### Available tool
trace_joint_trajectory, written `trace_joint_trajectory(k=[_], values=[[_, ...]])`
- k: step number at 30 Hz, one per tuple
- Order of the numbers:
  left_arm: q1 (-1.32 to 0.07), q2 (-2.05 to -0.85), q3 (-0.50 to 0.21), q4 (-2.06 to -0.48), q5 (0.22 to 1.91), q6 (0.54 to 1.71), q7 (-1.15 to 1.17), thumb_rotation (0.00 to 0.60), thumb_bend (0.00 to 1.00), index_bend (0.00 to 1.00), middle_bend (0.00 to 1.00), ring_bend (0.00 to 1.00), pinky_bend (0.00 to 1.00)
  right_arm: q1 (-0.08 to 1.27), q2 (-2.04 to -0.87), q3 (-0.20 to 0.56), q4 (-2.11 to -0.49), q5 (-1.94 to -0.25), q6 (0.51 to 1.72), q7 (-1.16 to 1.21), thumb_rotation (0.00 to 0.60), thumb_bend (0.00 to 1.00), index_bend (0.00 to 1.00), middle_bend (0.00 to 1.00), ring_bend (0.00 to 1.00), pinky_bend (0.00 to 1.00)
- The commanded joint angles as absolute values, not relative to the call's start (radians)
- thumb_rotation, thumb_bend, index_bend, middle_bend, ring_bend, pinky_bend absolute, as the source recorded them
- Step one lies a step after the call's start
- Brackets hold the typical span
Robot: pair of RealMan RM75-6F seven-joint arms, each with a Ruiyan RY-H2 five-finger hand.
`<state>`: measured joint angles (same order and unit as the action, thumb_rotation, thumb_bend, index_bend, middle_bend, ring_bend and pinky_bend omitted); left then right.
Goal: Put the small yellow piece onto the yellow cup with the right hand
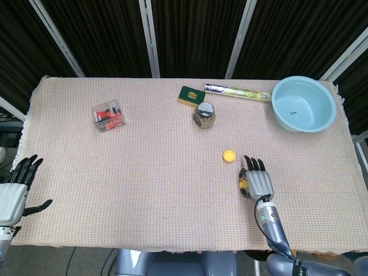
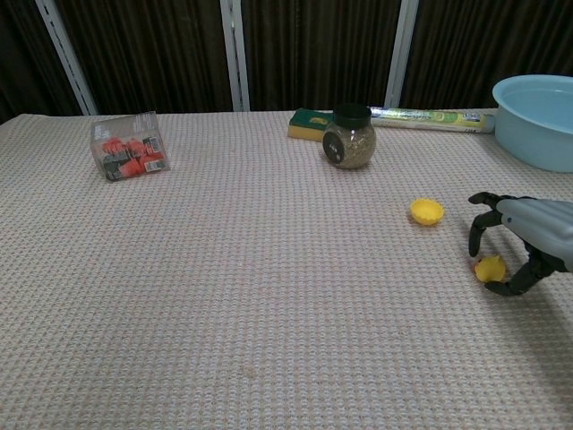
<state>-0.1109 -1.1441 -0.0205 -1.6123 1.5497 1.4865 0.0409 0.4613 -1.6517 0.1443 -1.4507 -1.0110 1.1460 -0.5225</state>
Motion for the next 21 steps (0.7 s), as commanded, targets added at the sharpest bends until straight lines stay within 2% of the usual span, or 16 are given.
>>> trace_joint_trajectory(k=[1,21], values=[[-0.112,-1.144,-0.021,-1.612,1.549,1.485,0.040,0.600,0.00,0.00,0.00,0.00,0.20,0.461,-1.651,0.142,-1.447,-1.014,1.145,-0.521,0.600,0.23,0.45,0.00,0.00,0.00],[-0.113,-1.146,-0.021,-1.616,1.552,1.487,0.053,0.600,0.00,0.00,0.00,0.00,0.20,0.457,-1.628,0.149,-1.461,-1.029,1.163,-0.509,0.600,0.24,0.49,0.00,0.00,0.00]])
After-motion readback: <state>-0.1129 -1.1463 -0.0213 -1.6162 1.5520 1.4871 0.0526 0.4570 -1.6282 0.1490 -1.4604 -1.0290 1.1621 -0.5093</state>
